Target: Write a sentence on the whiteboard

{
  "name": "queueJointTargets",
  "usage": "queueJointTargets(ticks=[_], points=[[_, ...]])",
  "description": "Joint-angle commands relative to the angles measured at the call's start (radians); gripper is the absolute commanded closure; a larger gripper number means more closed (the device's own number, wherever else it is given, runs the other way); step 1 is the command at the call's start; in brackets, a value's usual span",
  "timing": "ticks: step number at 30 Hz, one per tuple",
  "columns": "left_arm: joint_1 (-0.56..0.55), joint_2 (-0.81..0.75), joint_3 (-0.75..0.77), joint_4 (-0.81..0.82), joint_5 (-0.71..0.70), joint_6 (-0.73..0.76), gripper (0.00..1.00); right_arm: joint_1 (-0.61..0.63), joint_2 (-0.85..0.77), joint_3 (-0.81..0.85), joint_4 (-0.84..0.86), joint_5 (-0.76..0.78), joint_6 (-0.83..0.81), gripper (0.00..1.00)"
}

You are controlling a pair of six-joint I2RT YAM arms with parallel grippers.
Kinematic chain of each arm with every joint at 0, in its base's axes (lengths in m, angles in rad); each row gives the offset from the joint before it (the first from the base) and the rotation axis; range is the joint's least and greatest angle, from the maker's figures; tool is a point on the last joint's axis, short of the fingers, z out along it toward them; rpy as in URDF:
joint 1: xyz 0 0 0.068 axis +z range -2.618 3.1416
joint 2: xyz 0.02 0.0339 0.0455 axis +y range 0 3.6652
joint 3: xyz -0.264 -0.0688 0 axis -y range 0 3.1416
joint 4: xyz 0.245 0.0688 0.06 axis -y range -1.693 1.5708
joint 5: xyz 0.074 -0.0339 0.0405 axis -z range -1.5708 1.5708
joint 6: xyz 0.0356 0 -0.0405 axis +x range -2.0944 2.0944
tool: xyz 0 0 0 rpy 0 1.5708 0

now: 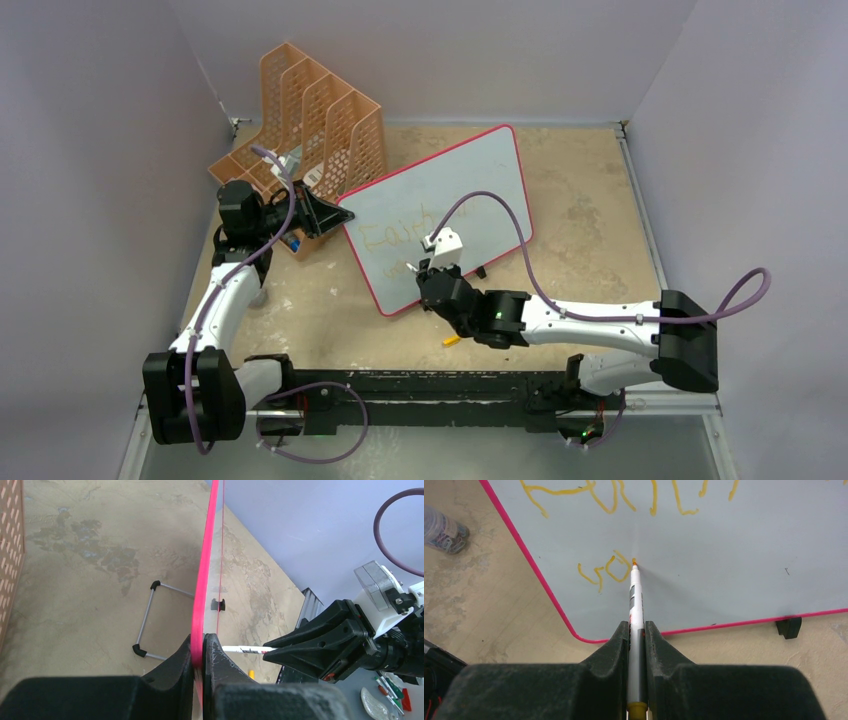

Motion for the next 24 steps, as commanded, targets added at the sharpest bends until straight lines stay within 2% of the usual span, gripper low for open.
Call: queueJointTargets(ticks=[1, 13, 24], points=[[0.008, -0.005, 0.010, 0.061, -0.034, 0.067, 1.00, -0.012, -0.012, 0.008, -0.048, 0.001, 0.035, 1.00], [0.008, -0.005, 0.010, 0.058, -0.034, 0.068, 1.00, -0.012, -0.028, -0.008, -0.095, -0.001, 0.063, 1.00], [0.008, -0.004, 0.010, 0.058, -0.032, 0.068, 1.00, -0.013, -0.031, -0.005, -0.077, 0.072, 0.070, 1.00]])
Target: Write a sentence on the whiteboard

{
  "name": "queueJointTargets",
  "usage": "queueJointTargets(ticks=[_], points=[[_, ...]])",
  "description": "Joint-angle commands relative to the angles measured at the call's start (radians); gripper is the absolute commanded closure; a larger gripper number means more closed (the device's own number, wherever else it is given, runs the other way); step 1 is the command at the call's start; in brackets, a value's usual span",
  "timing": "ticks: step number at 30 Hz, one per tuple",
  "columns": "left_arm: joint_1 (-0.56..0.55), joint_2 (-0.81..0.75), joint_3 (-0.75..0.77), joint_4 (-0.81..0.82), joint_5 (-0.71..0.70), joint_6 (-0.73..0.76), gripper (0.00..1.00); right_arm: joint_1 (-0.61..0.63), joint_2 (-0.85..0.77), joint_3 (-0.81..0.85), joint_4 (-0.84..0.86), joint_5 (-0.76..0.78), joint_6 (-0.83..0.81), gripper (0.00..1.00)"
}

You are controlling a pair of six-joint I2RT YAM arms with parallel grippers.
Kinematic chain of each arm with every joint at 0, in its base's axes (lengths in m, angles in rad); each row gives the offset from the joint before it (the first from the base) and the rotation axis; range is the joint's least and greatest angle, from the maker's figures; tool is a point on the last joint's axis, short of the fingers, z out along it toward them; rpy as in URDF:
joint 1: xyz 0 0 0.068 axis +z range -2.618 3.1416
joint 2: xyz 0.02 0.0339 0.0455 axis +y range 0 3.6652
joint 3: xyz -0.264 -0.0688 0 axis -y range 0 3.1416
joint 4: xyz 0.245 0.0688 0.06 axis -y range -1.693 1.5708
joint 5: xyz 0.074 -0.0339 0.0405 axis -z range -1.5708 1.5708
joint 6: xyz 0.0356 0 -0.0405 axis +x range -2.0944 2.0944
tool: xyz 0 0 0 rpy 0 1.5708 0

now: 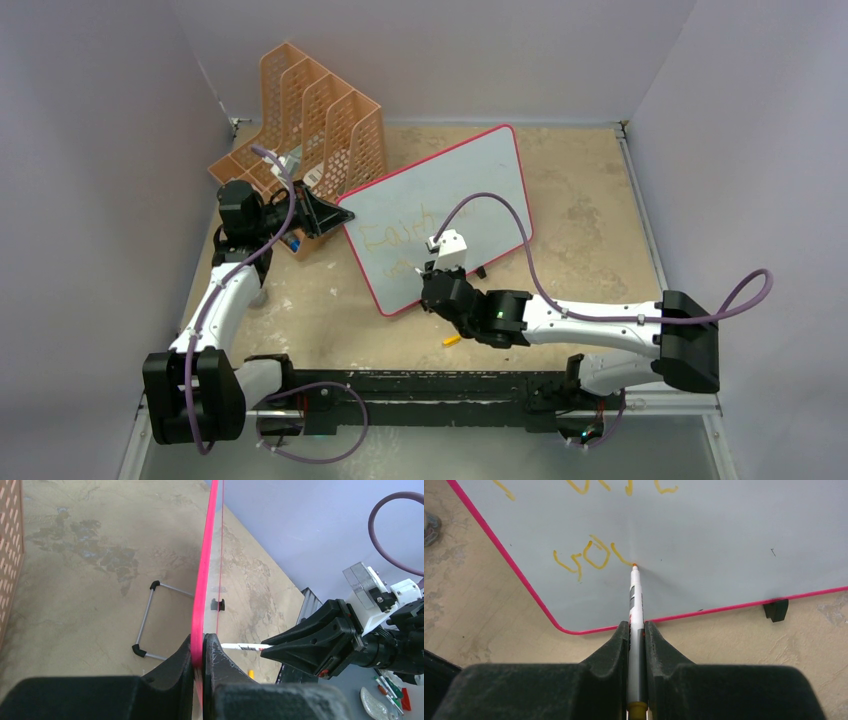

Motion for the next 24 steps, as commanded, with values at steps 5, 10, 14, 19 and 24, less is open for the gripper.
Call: queueJointTargets(ticks=[5, 10, 14, 19, 24], points=[[0.008, -0.003, 0.011, 0.060, -0.031, 0.068, 1.00, -0.015, -0.020, 0.009, 0.048, 0.080, -0.007, 1.00], [0.008, -0.003, 0.012, 0.061, -0.030, 0.068, 1.00, -0.018, -0.020, 0.013, 0.069, 0.083, -0.024, 1.00], [0.008, -0.001, 0.012, 0.061, -0.030, 0.068, 1.00, -0.018, -0.032, 0.013, 0.101, 0.070, -0.039, 1.00], [0.008, -0.002, 0.012, 0.061, -0.030, 0.068, 1.00, -0.018, -0.046, 0.014, 0.108, 0.078, -0.050, 1.00], [0.008, -0.002, 0.012, 0.061, -0.030, 0.068, 1.00, -0.020, -0.038, 0.014, 0.112, 0.073, -0.055, 1.00]])
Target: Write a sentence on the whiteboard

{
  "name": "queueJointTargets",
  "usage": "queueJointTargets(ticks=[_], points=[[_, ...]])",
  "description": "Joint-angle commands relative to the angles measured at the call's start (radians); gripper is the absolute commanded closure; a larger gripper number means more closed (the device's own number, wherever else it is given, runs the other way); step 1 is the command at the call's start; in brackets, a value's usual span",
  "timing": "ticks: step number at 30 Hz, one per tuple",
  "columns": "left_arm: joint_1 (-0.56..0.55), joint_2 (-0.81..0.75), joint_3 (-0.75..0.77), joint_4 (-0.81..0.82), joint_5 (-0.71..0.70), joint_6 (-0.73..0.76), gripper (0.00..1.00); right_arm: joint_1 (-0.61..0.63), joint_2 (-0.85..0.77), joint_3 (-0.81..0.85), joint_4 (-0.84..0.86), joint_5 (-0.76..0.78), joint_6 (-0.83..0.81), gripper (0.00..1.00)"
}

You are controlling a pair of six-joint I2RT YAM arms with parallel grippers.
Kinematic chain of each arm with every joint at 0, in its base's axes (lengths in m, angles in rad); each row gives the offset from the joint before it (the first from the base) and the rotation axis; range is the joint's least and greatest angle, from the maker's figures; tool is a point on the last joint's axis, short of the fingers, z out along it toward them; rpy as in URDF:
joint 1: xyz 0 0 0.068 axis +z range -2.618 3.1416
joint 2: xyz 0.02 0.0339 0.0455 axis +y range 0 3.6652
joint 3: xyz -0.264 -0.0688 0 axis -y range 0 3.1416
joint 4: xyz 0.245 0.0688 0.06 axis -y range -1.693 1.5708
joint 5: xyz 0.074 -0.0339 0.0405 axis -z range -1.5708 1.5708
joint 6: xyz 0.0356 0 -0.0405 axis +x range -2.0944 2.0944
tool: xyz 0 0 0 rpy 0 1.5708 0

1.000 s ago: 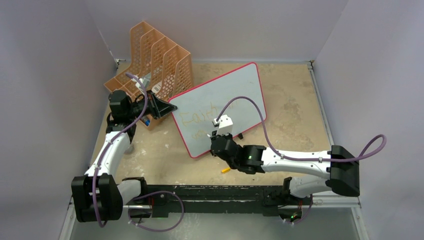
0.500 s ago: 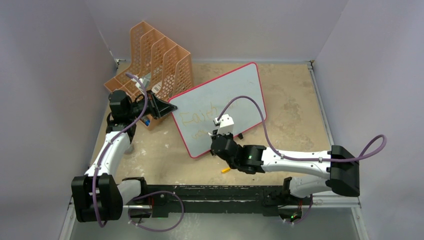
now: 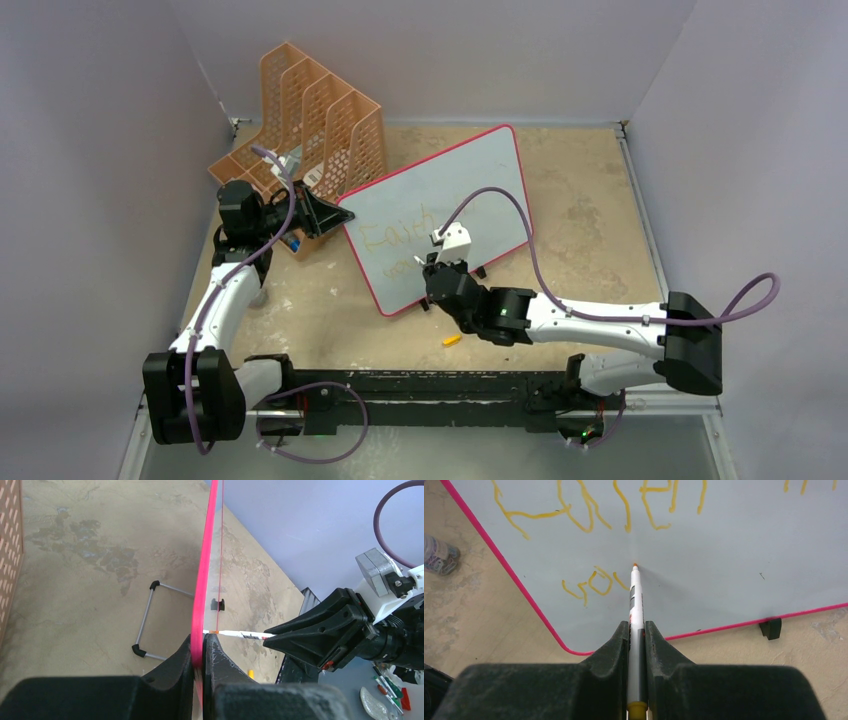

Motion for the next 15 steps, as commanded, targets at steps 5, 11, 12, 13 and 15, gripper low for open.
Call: queueJointTargets(ticks=[5, 11, 12, 13, 15], points=[[0.008, -0.004, 0.012, 0.060, -0.031, 0.068, 1.00, -0.006, -0.009, 0.010, 0.031, 0.031, -0.007, 1.00], [0.008, -0.005, 0.012, 0.058, -0.032, 0.070, 1.00, -0.006, -0.006, 0.004, 0.003, 0.013, 0.013, 1.00], [0.008, -0.005, 0.012, 0.059, -0.032, 0.070, 1.00, -0.006, -0.007, 0.003, 0.001, 0.010, 0.016, 1.00], [0.008, -0.005, 0.012, 0.058, -0.032, 0.070, 1.00, -0.006, -0.007, 0.001, 0.001, 0.007, 0.021, 1.00], [0.008, -0.005, 0.012, 0.058, -0.032, 0.070, 1.00, -0.006, -0.011, -0.002, -0.026, 0.004, 0.030, 1.00]])
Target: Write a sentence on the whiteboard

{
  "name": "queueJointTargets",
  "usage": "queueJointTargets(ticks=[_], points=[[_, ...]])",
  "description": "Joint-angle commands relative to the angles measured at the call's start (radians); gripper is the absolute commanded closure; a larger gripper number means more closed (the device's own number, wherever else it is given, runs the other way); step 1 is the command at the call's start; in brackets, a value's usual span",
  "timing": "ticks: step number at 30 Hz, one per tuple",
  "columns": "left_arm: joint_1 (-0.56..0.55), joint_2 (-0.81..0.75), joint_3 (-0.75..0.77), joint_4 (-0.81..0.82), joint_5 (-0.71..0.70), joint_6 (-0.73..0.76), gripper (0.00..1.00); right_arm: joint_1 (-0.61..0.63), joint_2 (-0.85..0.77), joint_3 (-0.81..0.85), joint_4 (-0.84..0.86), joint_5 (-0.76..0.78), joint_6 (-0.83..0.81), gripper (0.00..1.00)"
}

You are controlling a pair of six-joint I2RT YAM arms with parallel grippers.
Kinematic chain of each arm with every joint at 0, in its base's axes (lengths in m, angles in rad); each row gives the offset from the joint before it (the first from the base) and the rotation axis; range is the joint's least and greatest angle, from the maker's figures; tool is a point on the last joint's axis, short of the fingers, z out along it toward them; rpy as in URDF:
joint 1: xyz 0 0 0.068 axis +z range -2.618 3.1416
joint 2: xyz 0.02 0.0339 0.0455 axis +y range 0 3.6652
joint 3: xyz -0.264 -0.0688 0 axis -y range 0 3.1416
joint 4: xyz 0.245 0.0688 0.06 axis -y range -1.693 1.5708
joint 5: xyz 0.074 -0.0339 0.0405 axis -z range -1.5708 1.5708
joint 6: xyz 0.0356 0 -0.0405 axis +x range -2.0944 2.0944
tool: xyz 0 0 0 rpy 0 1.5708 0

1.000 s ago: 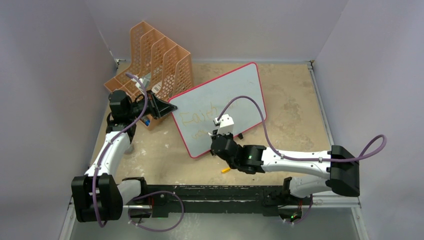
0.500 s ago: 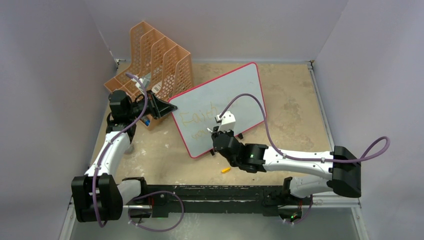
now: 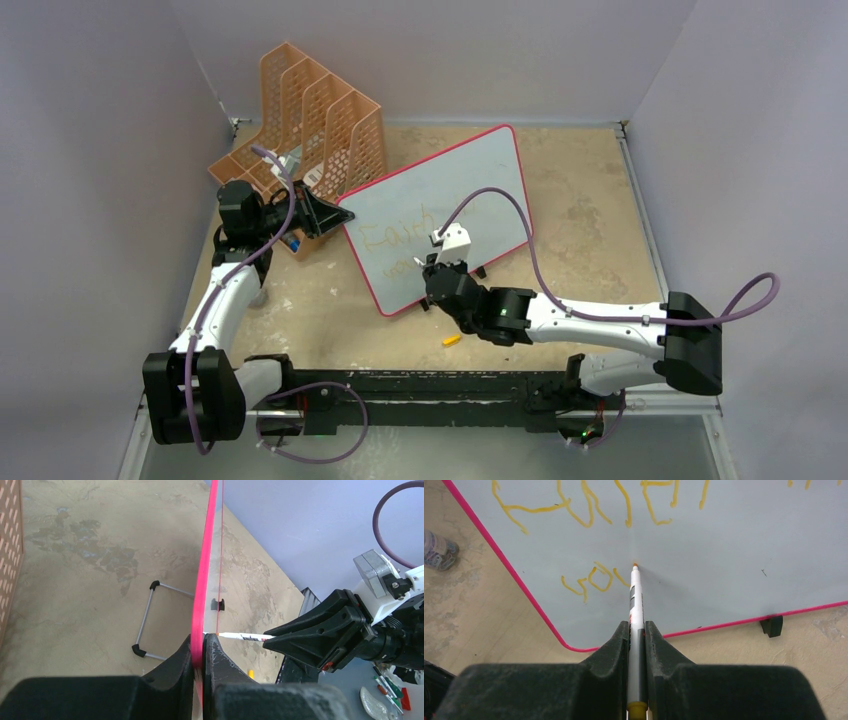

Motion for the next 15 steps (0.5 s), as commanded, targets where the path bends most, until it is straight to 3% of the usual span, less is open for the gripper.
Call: queueJointTargets(ticks=[1, 15], points=[[0.008, -0.006, 0.012, 0.058, -0.033, 0.070, 1.00, -0.006, -0.015, -0.004, -0.027, 0.012, 0.029, 1.00], [0.008, -0.007, 0.012, 0.057, -0.035, 0.073, 1.00, -0.006, -0.011, -0.026, -0.082, -0.019, 0.061, 1.00]])
